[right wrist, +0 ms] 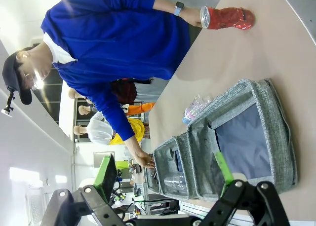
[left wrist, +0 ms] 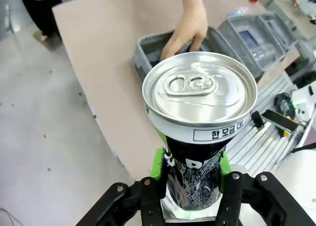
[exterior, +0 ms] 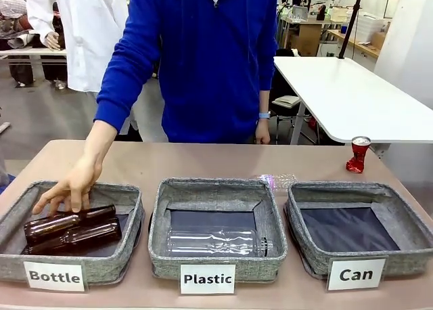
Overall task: Sort the can waste into the basket.
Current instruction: Pick up the can waste from the table and place it in the right Fabric basket.
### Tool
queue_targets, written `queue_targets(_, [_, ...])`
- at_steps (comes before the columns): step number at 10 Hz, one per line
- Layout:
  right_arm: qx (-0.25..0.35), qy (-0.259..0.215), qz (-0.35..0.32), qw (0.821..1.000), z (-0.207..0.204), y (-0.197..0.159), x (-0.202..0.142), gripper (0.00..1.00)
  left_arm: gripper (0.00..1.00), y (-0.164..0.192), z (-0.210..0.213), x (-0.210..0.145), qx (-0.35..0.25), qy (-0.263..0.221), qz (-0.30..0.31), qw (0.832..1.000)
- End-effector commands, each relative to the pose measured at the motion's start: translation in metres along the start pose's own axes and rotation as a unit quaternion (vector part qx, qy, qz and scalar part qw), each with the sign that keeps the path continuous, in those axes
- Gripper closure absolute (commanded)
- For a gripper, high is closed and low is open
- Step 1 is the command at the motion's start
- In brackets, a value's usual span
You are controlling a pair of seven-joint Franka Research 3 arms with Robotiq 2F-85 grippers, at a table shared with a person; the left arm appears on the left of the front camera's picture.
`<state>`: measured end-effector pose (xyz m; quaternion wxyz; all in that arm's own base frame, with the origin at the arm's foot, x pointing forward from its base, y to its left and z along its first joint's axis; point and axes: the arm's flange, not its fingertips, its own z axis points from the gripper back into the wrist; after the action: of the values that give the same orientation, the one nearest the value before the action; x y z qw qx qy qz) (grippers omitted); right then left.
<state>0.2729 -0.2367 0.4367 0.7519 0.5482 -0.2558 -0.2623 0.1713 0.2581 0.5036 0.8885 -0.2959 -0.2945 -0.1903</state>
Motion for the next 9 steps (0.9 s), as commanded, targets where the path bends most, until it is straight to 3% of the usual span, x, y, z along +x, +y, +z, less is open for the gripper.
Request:
queue_targets(1, [0.010, -0.004, 0.007, 1.000, -0.001, 0.002, 0.002, 0.00, 0.53, -0.013, -0.012, 0.009, 0.005, 0.003, -0.009, 1.000])
queue_targets(3, [0.010, -0.004, 0.007, 1.000, -0.001, 0.002, 0.002, 0.00, 0.53, -0.019, -0.039, 0.056, 0.006, 0.033, -0.029, 0.999])
queue_targets(5, [0.010, -0.004, 0.007, 1.000, -0.001, 0.002, 0.002, 0.00, 0.53, -0.040, -0.100, 0.133, -0.011, 0.061, -0.062, 0.996])
queue_targets(7, [0.010, -0.004, 0.007, 1.000, -0.001, 0.002, 0.002, 0.00, 0.53, -0.088, -0.196, 0.212, -0.031, 0.088, -0.128, 0.987])
queue_targets(8, [0.010, -0.004, 0.007, 1.000, -0.001, 0.002, 0.002, 0.00, 0.53, -0.116, -0.248, 0.247, -0.063, 0.077, -0.140, 0.985])
queue_targets(9, [0.010, -0.004, 0.007, 1.000, -0.001, 0.002, 0.002, 0.00, 0.53, -0.153, -0.301, 0.283, -0.077, 0.095, -0.190, 0.974])
